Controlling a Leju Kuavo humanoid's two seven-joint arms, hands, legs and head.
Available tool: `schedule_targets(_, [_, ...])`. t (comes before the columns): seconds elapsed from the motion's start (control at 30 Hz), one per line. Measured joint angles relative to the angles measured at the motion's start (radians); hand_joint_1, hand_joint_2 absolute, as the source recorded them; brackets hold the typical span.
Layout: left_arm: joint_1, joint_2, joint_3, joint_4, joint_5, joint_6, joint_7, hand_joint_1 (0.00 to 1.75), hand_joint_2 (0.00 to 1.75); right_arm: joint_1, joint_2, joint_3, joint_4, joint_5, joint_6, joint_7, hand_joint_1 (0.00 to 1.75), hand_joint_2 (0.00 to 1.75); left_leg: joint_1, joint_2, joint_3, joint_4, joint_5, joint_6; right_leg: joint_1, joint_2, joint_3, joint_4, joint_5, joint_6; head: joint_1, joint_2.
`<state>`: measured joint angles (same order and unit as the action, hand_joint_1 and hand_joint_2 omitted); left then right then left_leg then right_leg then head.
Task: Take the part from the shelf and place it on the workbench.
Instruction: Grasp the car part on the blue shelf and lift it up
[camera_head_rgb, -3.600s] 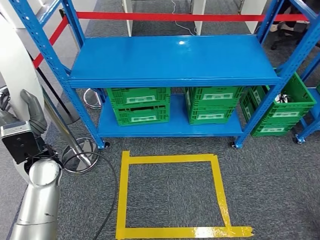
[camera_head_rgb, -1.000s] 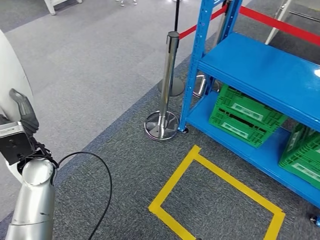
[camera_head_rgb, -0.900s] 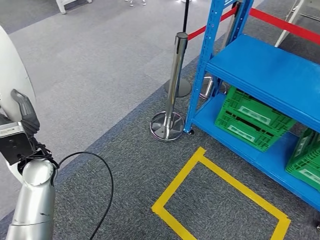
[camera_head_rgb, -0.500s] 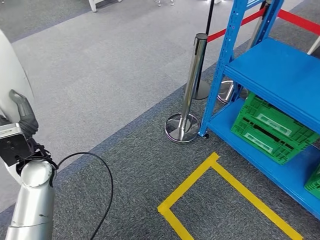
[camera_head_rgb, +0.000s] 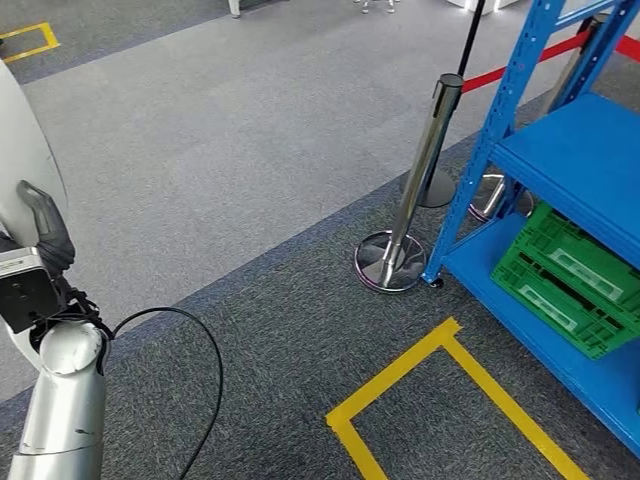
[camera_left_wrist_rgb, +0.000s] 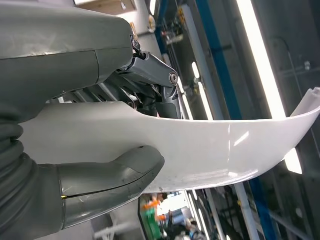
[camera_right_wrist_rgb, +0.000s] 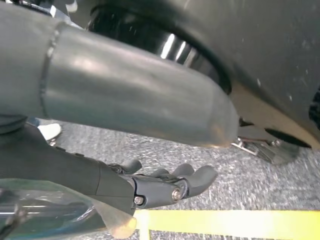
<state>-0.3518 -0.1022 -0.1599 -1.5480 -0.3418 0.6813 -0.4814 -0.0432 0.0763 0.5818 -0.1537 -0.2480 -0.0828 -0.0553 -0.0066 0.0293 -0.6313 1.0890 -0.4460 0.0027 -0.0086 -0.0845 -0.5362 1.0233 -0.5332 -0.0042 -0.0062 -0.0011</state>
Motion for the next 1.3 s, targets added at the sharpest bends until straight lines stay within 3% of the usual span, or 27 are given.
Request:
schedule_targets(0.07, [-0.003, 0.0, 0.0, 0.0, 0.0, -0.001, 0.0, 1.75, 1.75, -0.001, 0.0, 0.0, 0.0, 0.0, 0.001, 0.0, 0.0, 0.0, -0.013, 0.033, 0.016, -0.038, -0.004, 0.009, 0.004, -0.014, -0.001, -0.001, -0.002, 0.003, -0.001, 0.0])
schedule_targets(0.1, [-0.004, 0.001, 0.0, 0.0, 0.0, -0.002, 0.0, 1.75, 1.75, -0.002, 0.0, 0.0, 0.0, -0.001, 0.003, 0.0, 0.0, 0.0, -0.019, 0.036, 0.022, -0.058, -0.006, 0.015, 0.006, -0.032, 0.002, -0.003, -0.004, 0.009, -0.001, 0.0])
schedule_targets(0.13, [-0.006, 0.002, -0.001, 0.0, 0.0, -0.004, 0.0, 1.75, 1.75, -0.003, 0.0, 0.0, -0.001, -0.001, 0.007, 0.0, 0.0, 0.0, -0.019, 0.024, 0.027, -0.073, -0.005, 0.023, 0.007, -0.016, -0.015, 0.035, -0.029, 0.016, 0.003, 0.0])
schedule_targets(0.2, [-0.007, 0.004, -0.001, 0.0, 0.0, -0.014, 0.0, 1.75, 1.75, -0.003, 0.0, 0.0, -0.002, -0.002, 0.021, 0.002, 0.0, 0.0, -0.009, -0.054, 0.03, -0.083, 0.002, 0.032, 0.001, 0.044, -0.066, 0.11, -0.033, 0.03, 0.01, 0.0])
schedule_targets(0.23, [-0.007, 0.003, -0.001, 0.0, 0.001, -0.018, 0.0, 1.75, 1.75, -0.002, 0.0, 0.0, -0.003, -0.003, 0.026, 0.004, 0.0, 0.0, -0.003, -0.086, 0.031, -0.081, 0.002, 0.032, -0.005, 0.1, -0.083, 0.12, -0.022, 0.034, 0.013, 0.0])
schedule_targets(0.27, [-0.007, 0.003, -0.002, 0.0, 0.001, -0.021, 0.0, 1.75, 1.75, 0.0, 0.0, 0.0, -0.003, -0.003, 0.03, 0.006, 0.0, 0.0, -0.002, -0.113, 0.029, -0.074, 0.0, 0.027, -0.009, 0.13, -0.078, 0.087, 0.008, 0.036, 0.014, 0.0])
schedule_targets(0.33, [-0.008, 0.003, -0.002, 0.0, 0.001, -0.023, 0.0, 1.75, 1.75, 0.002, 0.0, 0.0, -0.002, -0.003, 0.031, 0.006, 0.0, 0.0, 0.001, -0.139, 0.018, -0.063, -0.002, 0.016, -0.012, 0.168, -0.044, 0.021, 0.023, 0.032, 0.013, 0.0])
schedule_targets(0.4, [-0.007, 0.003, -0.002, 0.0, 0.002, -0.025, 0.0, 1.75, 1.75, 0.003, 0.0, 0.0, -0.002, -0.004, 0.035, 0.008, 0.0, 0.0, 0.006, -0.163, 0.009, -0.06, 0.003, 0.005, -0.009, 0.157, -0.035, 0.015, 0.019, 0.021, 0.013, 0.0])
schedule_targets(0.43, [-0.006, 0.004, -0.002, 0.0, 0.003, -0.026, 0.0, 1.75, 1.75, 0.003, 0.0, 0.0, -0.002, -0.004, 0.037, 0.008, 0.0, 0.0, 0.006, -0.158, 0.006, -0.057, 0.002, 0.0, -0.009, 0.144, -0.034, 0.012, 0.021, 0.015, 0.013, 0.0])
schedule_targets(0.5, [-0.007, 0.007, -0.002, 0.0, 0.003, -0.028, 0.0, 1.75, 1.75, 0.003, 0.0, 0.0, -0.003, -0.004, 0.042, 0.009, 0.0, 0.0, 0.003, -0.11, -0.014, -0.014, -0.025, -0.009, -0.01, 0.118, -0.029, 0.008, 0.023, 0.004, 0.007, 0.0])
schedule_targets(0.57, [-0.008, 0.006, -0.003, 0.001, 0.003, -0.031, 0.0, 1.75, 1.75, 0.005, -0.001, 0.0, -0.003, -0.004, 0.048, 0.01, 0.0, 0.0, 0.004, -0.054, -0.066, 0.101, -0.084, -0.018, -0.007, 0.09, -0.026, 0.007, 0.021, -0.003, 0.002, 0.0])
schedule_targets(0.63, [-0.005, 0.006, -0.003, 0.002, 0.005, -0.033, 0.0, 1.75, 1.75, 0.007, -0.001, 0.0, -0.003, -0.004, 0.052, 0.01, 0.0, 0.0, 0.008, -0.04, -0.116, 0.21, -0.122, -0.02, -0.003, 0.059, -0.025, 0.007, 0.018, -0.006, 0.002, 0.0])
schedule_targets(0.67, [-0.004, 0.007, -0.002, 0.002, 0.006, -0.034, 0.0, 1.75, 1.75, 0.008, -0.001, 0.0, -0.003, -0.004, 0.054, 0.011, 0.0, 0.0, 0.009, -0.038, -0.12, 0.218, -0.115, -0.019, -0.002, 0.044, -0.024, 0.007, 0.016, -0.007, 0.002, 0.0])
schedule_targets(0.73, [-0.004, 0.007, -0.002, 0.002, 0.006, -0.035, 0.0, 1.75, 1.75, 0.007, -0.002, 0.0, -0.003, -0.004, 0.057, 0.011, 0.0, 0.0, 0.006, -0.024, -0.069, 0.123, -0.055, -0.01, 0.001, 0.018, -0.017, 0.007, 0.01, -0.006, 0.002, 0.0])
schedule_targets(0.8, [-0.006, 0.007, -0.002, 0.002, 0.006, -0.036, 0.0, 1.75, 1.75, 0.006, -0.002, 0.0, -0.003, -0.004, 0.06, 0.011, 0.0, 0.0, -0.009, 0.025, -0.001, -0.006, -0.012, 0.004, 0.005, -0.006, -0.011, 0.006, 0.004, -0.003, 0.002, 0.0])
schedule_targets(0.83, [-0.008, 0.006, -0.003, 0.002, 0.006, -0.037, 0.0, 1.75, 1.75, 0.006, -0.002, 0.0, -0.003, -0.003, 0.062, 0.011, 0.0, 0.0, -0.016, 0.043, 0.017, -0.044, -0.006, 0.009, 0.006, -0.017, -0.008, 0.005, 0.001, 0.0, 0.003, 0.0])
schedule_targets(0.87, [-0.008, 0.006, -0.003, 0.002, 0.006, -0.038, 0.0, 1.75, 1.75, 0.005, -0.001, 0.0, -0.003, -0.003, 0.063, 0.011, 0.0, 0.0, -0.023, 0.05, 0.021, -0.057, -0.009, 0.013, 0.008, -0.029, -0.007, 0.004, -0.001, 0.004, 0.003, 0.0])
schedule_targets(0.93, [-0.009, 0.007, -0.003, 0.002, 0.006, -0.039, 0.0, 1.75, 1.75, 0.004, -0.001, 0.0, -0.004, -0.003, 0.066, 0.011, 0.0, 0.0, -0.022, 0.027, 0.021, -0.068, -0.005, 0.02, 0.007, -0.046, -0.005, 0.001, -0.006, 0.012, 0.004, 0.0])
schedule_targets(1.0, [-0.011, 0.007, -0.003, 0.002, 0.006, -0.039, -0.001, 1.75, 1.75, 0.001, -0.001, 0.0, -0.005, -0.003, 0.067, 0.011, 0.0, 0.0, -0.015, 0.002, 0.026, -0.081, 0.003, 0.029, 0.003, 0.0, -0.019, 0.033, -0.03, 0.02, 0.004, 0.0])
schedule_targets(1.07, [-0.013, 0.004, -0.004, 0.002, 0.006, -0.039, -0.001, 1.75, 1.75, 0.001, -0.002, 0.0, -0.006, -0.003, 0.067, 0.011, 0.0, 0.0, -0.009, -0.022, 0.029, -0.086, 0.006, 0.035, 0.0, 0.066, -0.074, 0.143, -0.081, 0.026, 0.009, 0.0])
schedule_targets(1.13, [-0.012, 0.002, -0.005, 0.002, 0.007, -0.04, -0.001, 1.75, 1.75, 0.004, -0.002, 0.0, -0.005, -0.001, 0.066, 0.011, 0.0, 0.0, -0.008, -0.043, 0.029, -0.086, 0.005, 0.037, -0.001, 0.084, -0.145, 0.268, -0.119, 0.031, 0.012, 0.0])
schedule_targets(1.17, [-0.011, 0.001, -0.005, 0.002, 0.007, -0.041, -0.001, 1.75, 1.75, 0.004, -0.002, 0.0, -0.005, 0.0, 0.064, 0.011, 0.0, 0.0, -0.008, -0.053, 0.03, -0.085, 0.004, 0.038, -0.001, 0.084, -0.164, 0.29, -0.112, 0.033, 0.012, 0.0])
schedule_targets(1.2, [-0.01, 0.001, -0.006, 0.003, 0.007, -0.041, -0.001, 1.75, 1.75, 0.003, -0.002, 0.0, -0.005, 0.001, 0.06, 0.013, 0.0, 0.0, -0.006, -0.062, 0.032, -0.083, 0.002, 0.036, -0.002, 0.084, -0.165, 0.273, -0.085, 0.035, 0.012, 0.0])
schedule_targets(1.27, [-0.009, 0.001, -0.006, 0.003, 0.007, -0.042, -0.001, 1.75, 1.75, -0.001, -0.002, 0.0, -0.005, -0.001, 0.047, 0.021, 0.0, 0.0, -0.001, -0.075, 0.034, -0.073, -0.006, 0.028, -0.006, 0.089, -0.12, 0.152, -0.006, 0.041, 0.012, 0.0])
schedule_targets(1.3, [-0.009, 0.001, -0.007, 0.003, 0.007, -0.042, -0.001, 1.75, 1.75, -0.001, -0.002, 0.0, -0.005, -0.002, 0.039, 0.024, 0.0, 0.0, -0.001, -0.08, 0.031, -0.064, -0.012, 0.022, -0.008, 0.094, -0.092, 0.09, 0.019, 0.043, 0.013, 0.0])
